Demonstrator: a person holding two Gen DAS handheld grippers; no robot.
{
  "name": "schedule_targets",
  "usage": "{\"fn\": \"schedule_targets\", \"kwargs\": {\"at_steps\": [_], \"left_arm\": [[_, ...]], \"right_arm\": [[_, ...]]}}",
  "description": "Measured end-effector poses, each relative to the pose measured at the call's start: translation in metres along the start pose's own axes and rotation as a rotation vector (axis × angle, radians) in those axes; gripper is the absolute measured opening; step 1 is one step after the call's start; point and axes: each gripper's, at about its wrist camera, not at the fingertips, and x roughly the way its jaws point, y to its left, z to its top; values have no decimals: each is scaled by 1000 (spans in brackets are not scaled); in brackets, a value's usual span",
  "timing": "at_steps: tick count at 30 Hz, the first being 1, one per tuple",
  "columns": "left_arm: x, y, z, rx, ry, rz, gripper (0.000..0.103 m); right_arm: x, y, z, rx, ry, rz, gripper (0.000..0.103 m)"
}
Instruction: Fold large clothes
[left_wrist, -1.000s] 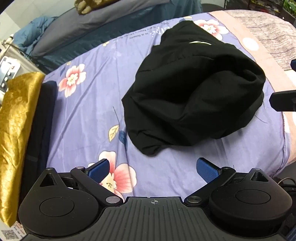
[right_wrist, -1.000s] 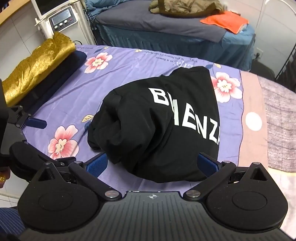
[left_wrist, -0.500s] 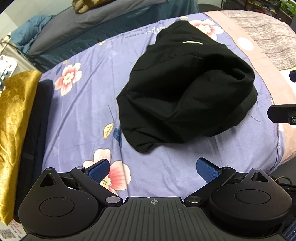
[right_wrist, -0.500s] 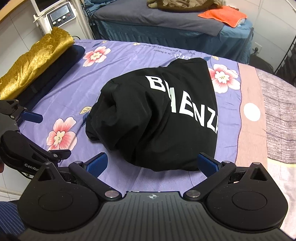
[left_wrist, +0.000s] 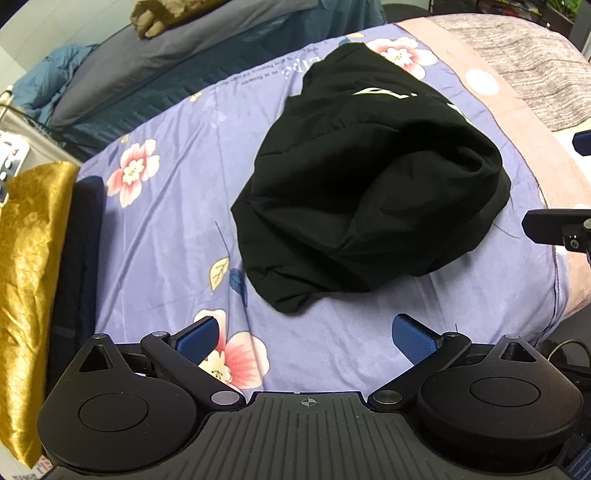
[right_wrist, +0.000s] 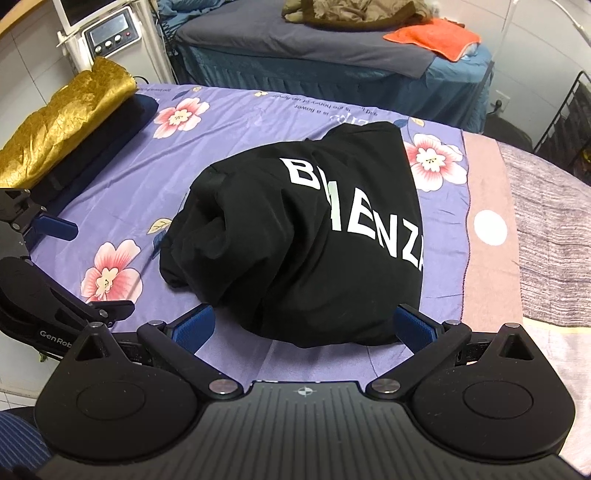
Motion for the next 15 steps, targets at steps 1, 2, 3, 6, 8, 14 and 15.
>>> {"fn": "schedule_targets", "kwargs": {"at_steps": [1, 2, 3, 6, 8, 14, 15], "left_arm": [[0, 0, 1, 0, 0, 1, 103], [0, 0, 1, 1, -1, -1, 103], [0, 0, 1, 2, 0, -4, 103], [2, 0, 2, 6, 4, -5, 103], [3, 0, 3, 8, 8, -3, 103], [3, 0, 4, 4, 8, -5, 103], [3, 0, 4, 4, 7, -5, 103]], "right_arm": [[0, 1, 0, 2, -1, 1, 102], [-1, 0, 0, 5, -3, 1, 102], [-1, 0, 0, 8, -4, 0, 102], [-2, -1, 0, 15, -8, -5, 102], [-2, -2, 0, 21, -7, -6, 102], [-2, -3, -3, 29, -1, -10, 102], [-1, -4, -3, 31, 1, -11, 102]]}}
